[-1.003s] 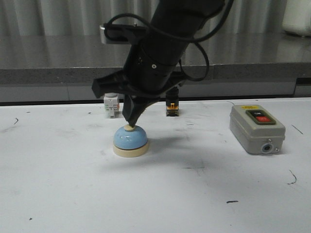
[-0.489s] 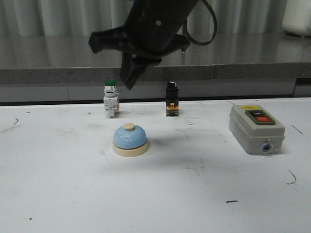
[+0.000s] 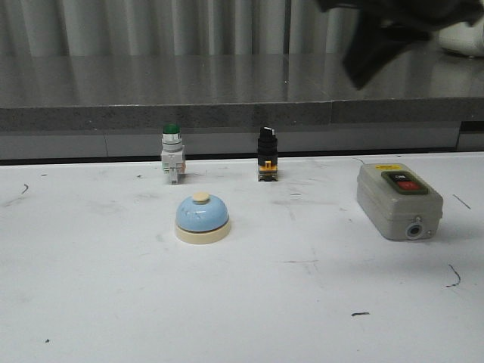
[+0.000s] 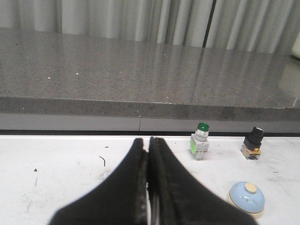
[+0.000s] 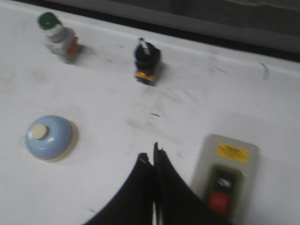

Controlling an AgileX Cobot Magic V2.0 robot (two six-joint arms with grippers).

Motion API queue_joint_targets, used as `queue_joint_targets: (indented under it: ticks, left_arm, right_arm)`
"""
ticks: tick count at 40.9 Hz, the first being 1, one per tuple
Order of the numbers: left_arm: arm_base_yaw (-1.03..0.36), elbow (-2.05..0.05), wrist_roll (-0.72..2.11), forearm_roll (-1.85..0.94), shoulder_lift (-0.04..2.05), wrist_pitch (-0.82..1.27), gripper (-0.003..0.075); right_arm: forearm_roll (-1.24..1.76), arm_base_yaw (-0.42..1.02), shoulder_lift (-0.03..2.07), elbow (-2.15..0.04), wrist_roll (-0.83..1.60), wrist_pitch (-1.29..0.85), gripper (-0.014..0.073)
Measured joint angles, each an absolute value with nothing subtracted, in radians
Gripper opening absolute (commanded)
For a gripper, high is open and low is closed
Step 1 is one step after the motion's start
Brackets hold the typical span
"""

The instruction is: Place and press bell with both arms

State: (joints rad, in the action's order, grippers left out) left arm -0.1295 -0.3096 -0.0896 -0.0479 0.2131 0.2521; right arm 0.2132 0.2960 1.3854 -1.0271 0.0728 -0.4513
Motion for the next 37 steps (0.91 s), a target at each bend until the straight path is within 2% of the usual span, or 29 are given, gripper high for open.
queue_joint_targets:
  ticks: [9, 23, 29, 37]
  left_arm:
    - [-0.129, -0.310, -0.090, -0.048, 0.213, 0.252, -0.0020]
    - [-0.129, -0.310, -0.090, -0.048, 0.213, 0.252, -0.0020]
    - [-0.129, -0.310, -0.090, -0.048, 0.213, 0.252, -0.0020]
    - [-0.129, -0.310, -0.090, -0.048, 0.213, 0.251, -0.0020]
  right_arm:
    - [0.211, 0.139, 1.091, -0.760, 0.073, -0.424, -0.0059]
    - [0.211, 0.122, 0.499, -0.360, 0.073, -0.318, -0.0059]
    - [0.211, 0.122, 0.289, -0.273, 0.073, -0.311, -0.0059]
    - [0.211, 0.122, 0.178, -0.263, 0.073, -0.278, -0.0059]
